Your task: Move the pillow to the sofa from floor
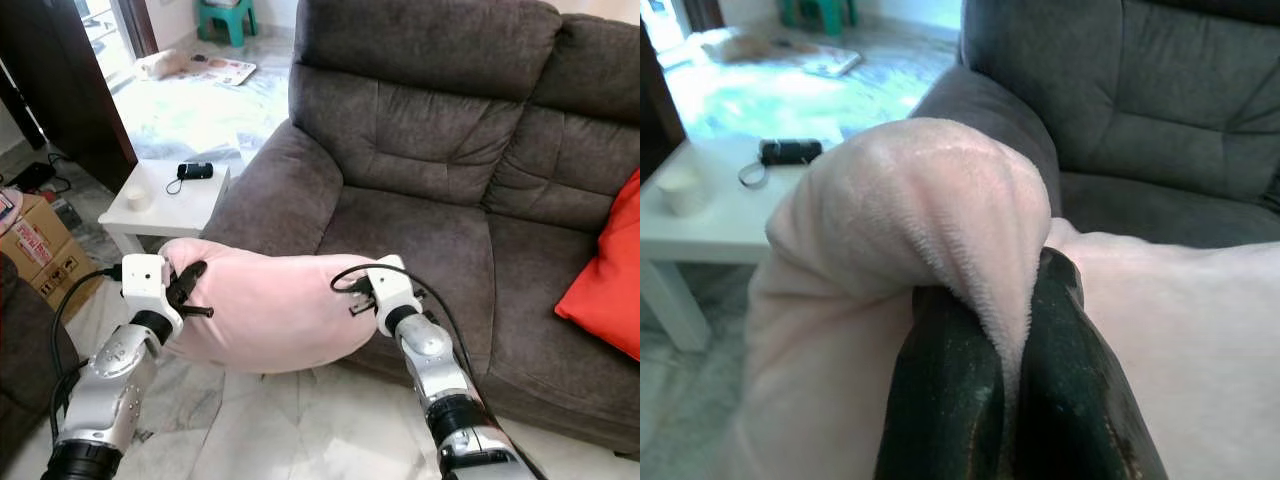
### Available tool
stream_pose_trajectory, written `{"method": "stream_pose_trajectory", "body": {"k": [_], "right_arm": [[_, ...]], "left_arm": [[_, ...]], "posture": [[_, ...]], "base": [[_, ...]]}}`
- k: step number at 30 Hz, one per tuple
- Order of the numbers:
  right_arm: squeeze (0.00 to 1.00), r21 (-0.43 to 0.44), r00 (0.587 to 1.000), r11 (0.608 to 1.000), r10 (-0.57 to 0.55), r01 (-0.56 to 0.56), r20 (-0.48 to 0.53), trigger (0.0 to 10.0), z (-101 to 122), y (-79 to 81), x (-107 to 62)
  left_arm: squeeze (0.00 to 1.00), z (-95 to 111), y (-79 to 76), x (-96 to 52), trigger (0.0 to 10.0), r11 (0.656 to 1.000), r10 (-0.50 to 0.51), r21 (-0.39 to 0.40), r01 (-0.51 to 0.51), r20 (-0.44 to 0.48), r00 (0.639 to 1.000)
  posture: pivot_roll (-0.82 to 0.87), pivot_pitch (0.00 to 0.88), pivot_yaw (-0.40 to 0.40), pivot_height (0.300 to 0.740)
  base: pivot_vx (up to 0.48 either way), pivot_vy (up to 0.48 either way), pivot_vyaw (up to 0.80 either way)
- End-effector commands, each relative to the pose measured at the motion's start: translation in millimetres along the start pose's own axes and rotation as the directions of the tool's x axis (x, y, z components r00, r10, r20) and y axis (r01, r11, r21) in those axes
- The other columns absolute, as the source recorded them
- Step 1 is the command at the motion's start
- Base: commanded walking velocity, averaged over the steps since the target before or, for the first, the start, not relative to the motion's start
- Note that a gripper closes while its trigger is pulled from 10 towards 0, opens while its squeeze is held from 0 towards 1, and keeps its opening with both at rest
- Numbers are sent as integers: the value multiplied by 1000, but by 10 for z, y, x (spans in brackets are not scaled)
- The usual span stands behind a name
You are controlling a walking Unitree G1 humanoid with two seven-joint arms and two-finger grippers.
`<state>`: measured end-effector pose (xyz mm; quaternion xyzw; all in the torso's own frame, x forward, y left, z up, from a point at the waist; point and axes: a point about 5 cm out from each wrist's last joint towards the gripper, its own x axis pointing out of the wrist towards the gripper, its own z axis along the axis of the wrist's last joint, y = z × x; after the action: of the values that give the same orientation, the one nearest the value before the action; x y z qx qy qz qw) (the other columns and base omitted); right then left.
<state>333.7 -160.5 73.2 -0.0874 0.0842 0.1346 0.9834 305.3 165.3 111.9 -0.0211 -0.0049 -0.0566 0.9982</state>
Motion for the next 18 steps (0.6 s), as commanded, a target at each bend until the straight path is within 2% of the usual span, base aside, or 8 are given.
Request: {"method": "stream_pose_trajectory", "body": {"k": [1, 5, 8, 18], "right_arm": [[0, 94, 988, 993, -87, 75, 131, 10000, 249, -76, -37], [0, 120, 981, 990, -97, 77, 170, 10000, 300, -35, -68], [0, 166, 963, 979, -154, 118, 223, 10000, 370, -1, -129], [0, 205, 923, 961, -244, 188, 296, 10000, 590, -98, -192]], "left_arm": [[0, 123, -2, 9, 10000, 998, 35, 50, -39, 86, 996], [0, 136, -37, 2, 10000, 997, 32, 70, -40, 103, 994], [0, 190, -72, -11, 10000, 997, 40, 65, -50, 145, 989], [0, 372, -20, -21, 10000, 988, 75, 114, -103, 228, 971]], "posture": [[23, 16, -25, 740], [23, 13, -26, 740], [25, 0, -26, 740], [28, 0, -30, 740]], "base": [[0, 0, 0], [0, 0, 0], [0, 0, 0], [0, 0, 0]]}}
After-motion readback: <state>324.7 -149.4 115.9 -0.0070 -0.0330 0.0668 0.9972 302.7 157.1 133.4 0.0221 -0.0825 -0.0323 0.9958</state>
